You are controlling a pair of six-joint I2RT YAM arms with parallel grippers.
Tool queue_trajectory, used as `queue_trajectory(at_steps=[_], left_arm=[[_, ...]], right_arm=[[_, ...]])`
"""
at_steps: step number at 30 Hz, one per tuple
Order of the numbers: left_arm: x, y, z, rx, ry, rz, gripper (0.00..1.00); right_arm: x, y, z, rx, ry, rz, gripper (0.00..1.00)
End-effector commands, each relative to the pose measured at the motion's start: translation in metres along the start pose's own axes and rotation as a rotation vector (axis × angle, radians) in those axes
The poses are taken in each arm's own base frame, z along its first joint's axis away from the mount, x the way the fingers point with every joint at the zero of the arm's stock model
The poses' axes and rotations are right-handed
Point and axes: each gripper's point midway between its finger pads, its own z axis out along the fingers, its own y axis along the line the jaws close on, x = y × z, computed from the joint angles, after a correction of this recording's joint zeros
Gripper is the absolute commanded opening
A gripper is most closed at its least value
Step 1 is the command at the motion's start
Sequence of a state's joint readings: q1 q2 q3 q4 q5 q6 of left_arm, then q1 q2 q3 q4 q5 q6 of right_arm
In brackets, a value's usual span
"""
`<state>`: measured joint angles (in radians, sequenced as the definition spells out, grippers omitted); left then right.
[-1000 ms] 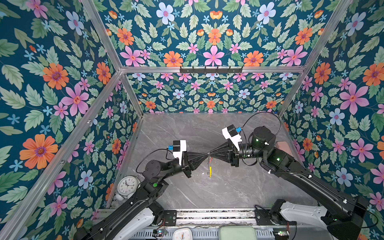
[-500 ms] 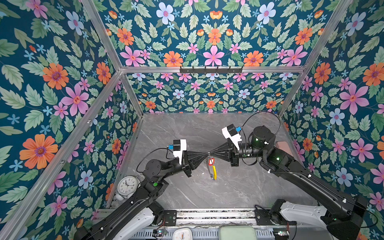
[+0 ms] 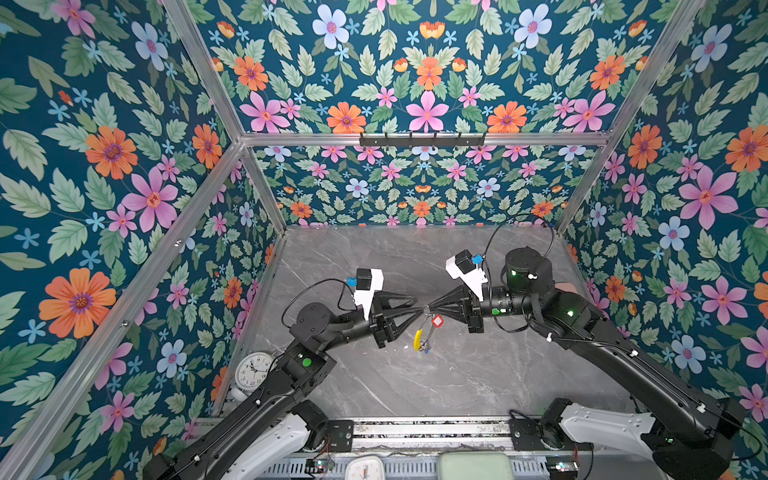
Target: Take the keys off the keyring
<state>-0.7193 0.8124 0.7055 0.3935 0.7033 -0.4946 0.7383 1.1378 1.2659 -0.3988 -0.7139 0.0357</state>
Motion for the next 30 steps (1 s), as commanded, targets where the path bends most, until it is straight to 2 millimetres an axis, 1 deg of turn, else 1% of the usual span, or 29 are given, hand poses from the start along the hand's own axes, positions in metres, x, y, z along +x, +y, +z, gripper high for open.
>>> queue_trajectory(at_steps=[1,8,16,18,26,30], left_arm=[[0.0181,0.0043,0.0042,-0.001,0.109,-0.042,0.41],[0.0184,-0.0014,0.0063,0.026,0.149,-0.054,0.39],[0.025,0.0032,0.0105,0.023,0.188,-0.078,0.33],[0.0261,0.0039,0.0113,0.023,0.193,-0.08,0.33],[0.0214,-0.0001,0.0121,0.041,0.185,-0.071,0.26],[0.0231,-0.0011,0.0138,0.056,0.196,-0.077,0.19]], right_arm=[[0.0104,-0.0051,-0.0021,0.039,0.058,-0.025,0.0],[0.0104,-0.0048,-0.0005,0.029,0.084,-0.029,0.0],[0.0059,-0.0042,-0.0014,0.032,0.088,-0.037,0.0],[0.0058,-0.0044,-0.0014,0.032,0.09,-0.036,0.0],[0.0052,-0.0065,0.0009,0.034,0.094,-0.032,0.0],[0.0045,-0.008,0.0022,0.035,0.093,-0.028,0.0]])
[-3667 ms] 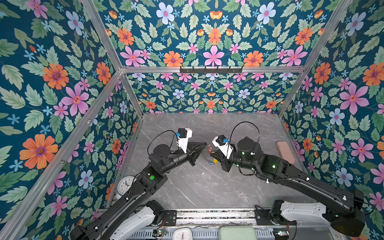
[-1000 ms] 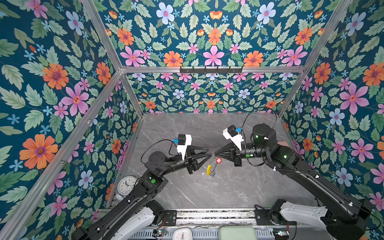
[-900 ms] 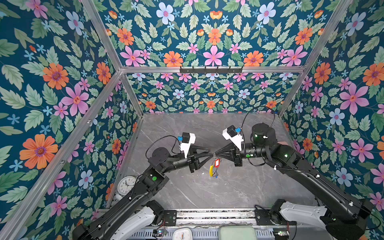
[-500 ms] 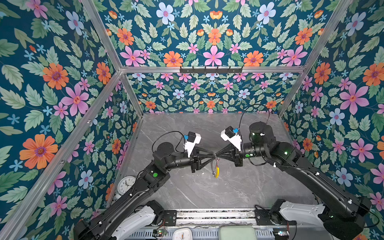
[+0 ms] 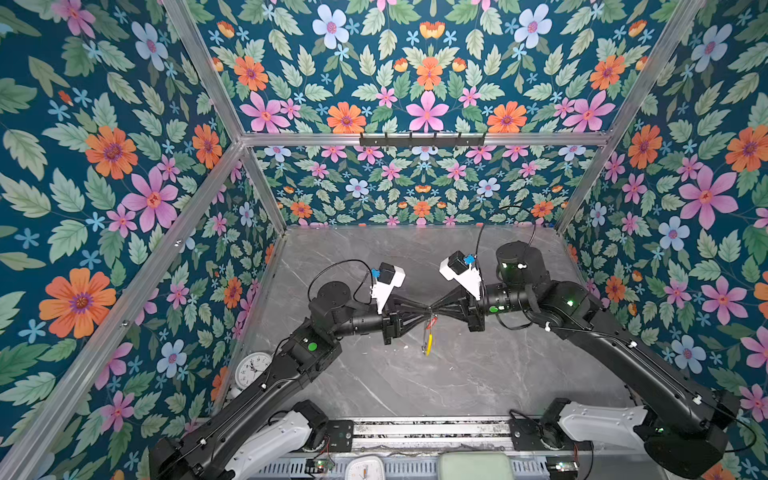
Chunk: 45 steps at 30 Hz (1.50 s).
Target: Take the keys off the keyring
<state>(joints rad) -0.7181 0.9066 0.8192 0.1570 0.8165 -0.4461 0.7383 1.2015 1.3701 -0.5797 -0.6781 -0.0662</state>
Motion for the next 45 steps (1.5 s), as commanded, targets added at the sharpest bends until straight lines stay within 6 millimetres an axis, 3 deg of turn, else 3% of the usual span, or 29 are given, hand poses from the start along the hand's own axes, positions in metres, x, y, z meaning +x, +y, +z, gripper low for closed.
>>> queue_trajectory(at_steps=[1,15,16,19,21,24,31,45], left_arm=[[-0.003,-0.006,0.001,0.032,0.002,0.015,0.17],[-0.007,-0.004,-0.001,0.011,-0.032,0.039,0.0],[-0.009,-0.002,-0.002,0.001,-0.045,0.045,0.0],[-0.014,-0.002,-0.005,-0.018,-0.079,0.065,0.0],[-0.019,-0.001,-0.008,-0.041,-0.107,0.08,0.0],[-0.027,0.003,-0.014,-0.089,-0.171,0.098,0.0],[-0.04,0.018,-0.023,-0.191,-0.258,0.088,0.0],[-0.035,0.011,-0.02,-0.127,-0.261,0.097,0.0]], right_arm=[[-0.006,0.001,-0.001,0.001,-0.018,-0.02,0.0],[-0.012,-0.002,0.0,0.009,-0.044,-0.02,0.0],[-0.014,-0.002,-0.001,0.015,-0.056,-0.02,0.03],[-0.022,-0.008,-0.01,0.085,-0.13,-0.037,0.33],[-0.028,-0.009,-0.02,0.132,-0.209,-0.062,0.44],[-0.027,-0.011,-0.031,0.182,-0.296,-0.079,0.49],[-0.012,-0.014,-0.028,0.169,-0.387,-0.057,0.54],[-0.003,-0.025,-0.003,0.153,-0.351,-0.082,0.57]])
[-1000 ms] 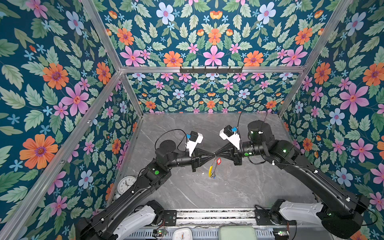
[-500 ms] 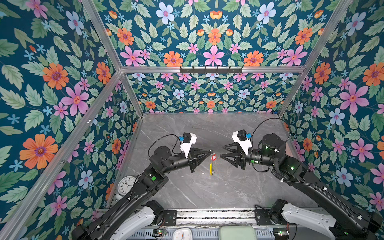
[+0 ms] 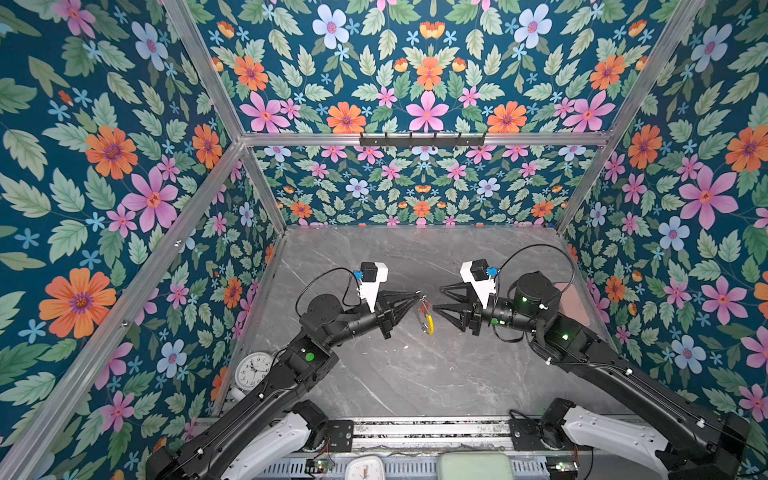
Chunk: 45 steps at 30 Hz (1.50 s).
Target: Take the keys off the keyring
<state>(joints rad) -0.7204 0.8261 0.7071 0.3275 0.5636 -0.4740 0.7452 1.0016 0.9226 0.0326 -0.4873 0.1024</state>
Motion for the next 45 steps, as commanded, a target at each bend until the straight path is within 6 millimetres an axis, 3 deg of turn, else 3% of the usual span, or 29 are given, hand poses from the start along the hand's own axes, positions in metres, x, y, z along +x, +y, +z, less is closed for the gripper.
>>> queue_trajectory(at_steps=[1,13,25,31,34,40,45], left_arm=[[-0.014,-0.014,-0.002,0.059,-0.052,0.037,0.0],[-0.01,-0.023,-0.003,0.119,-0.046,0.047,0.0],[-0.013,-0.023,-0.005,0.11,-0.062,0.051,0.0],[-0.014,-0.024,-0.005,0.113,-0.063,0.053,0.0],[-0.014,-0.025,-0.005,0.118,-0.061,0.054,0.0],[-0.012,-0.03,-0.006,0.153,-0.052,0.056,0.0],[-0.01,-0.032,-0.005,0.171,-0.045,0.051,0.0]], right_arm=[[-0.012,0.006,0.002,-0.023,-0.048,-0.046,0.56],[-0.008,0.014,0.014,-0.032,-0.005,-0.096,0.55],[0.0,0.021,0.016,-0.067,0.019,-0.093,0.29],[0.0,0.023,0.015,-0.075,0.019,-0.094,0.21],[0.001,0.023,0.016,-0.079,0.025,-0.09,0.22],[0.001,0.017,0.016,-0.042,0.032,-0.095,0.41],[0.001,0.016,0.018,-0.038,0.043,-0.097,0.42]])
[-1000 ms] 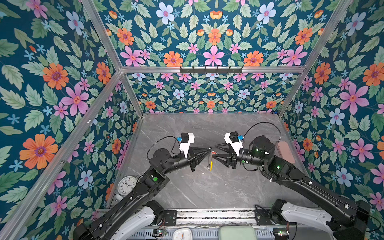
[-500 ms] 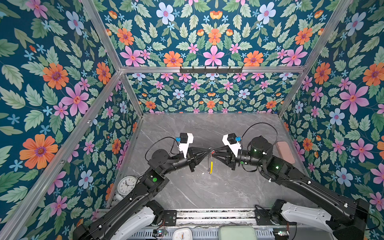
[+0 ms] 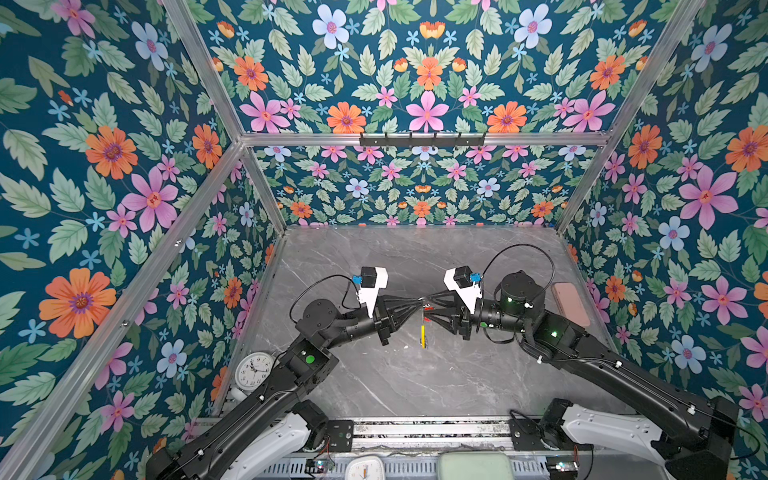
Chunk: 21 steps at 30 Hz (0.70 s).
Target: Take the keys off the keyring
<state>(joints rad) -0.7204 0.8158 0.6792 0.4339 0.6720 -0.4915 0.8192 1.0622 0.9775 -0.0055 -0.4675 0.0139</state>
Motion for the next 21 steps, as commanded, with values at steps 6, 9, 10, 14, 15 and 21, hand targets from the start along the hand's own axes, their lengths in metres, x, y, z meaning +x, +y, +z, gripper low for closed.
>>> queue_trajectory(at_steps=[6,9,10,14,15,21], left_arm=[[-0.009,-0.004,0.001,0.02,-0.031,0.018,0.0],[-0.008,-0.003,0.001,0.015,-0.029,0.018,0.0],[-0.008,-0.003,0.002,0.015,-0.028,0.017,0.0],[-0.007,-0.005,0.002,0.026,-0.017,0.021,0.0],[-0.006,-0.005,0.002,0.026,-0.013,0.025,0.0],[-0.001,-0.011,-0.001,0.049,0.023,0.051,0.0]], right_arm=[[-0.003,0.003,-0.001,-0.009,-0.001,-0.018,0.26],[-0.003,0.004,-0.002,-0.012,0.002,-0.02,0.21],[-0.003,0.004,-0.003,-0.014,0.004,-0.02,0.19],[-0.003,0.009,-0.005,-0.034,0.019,-0.023,0.08],[-0.003,0.01,-0.005,-0.043,0.023,-0.026,0.06],[0.001,0.017,-0.009,-0.085,0.073,-0.029,0.0]])
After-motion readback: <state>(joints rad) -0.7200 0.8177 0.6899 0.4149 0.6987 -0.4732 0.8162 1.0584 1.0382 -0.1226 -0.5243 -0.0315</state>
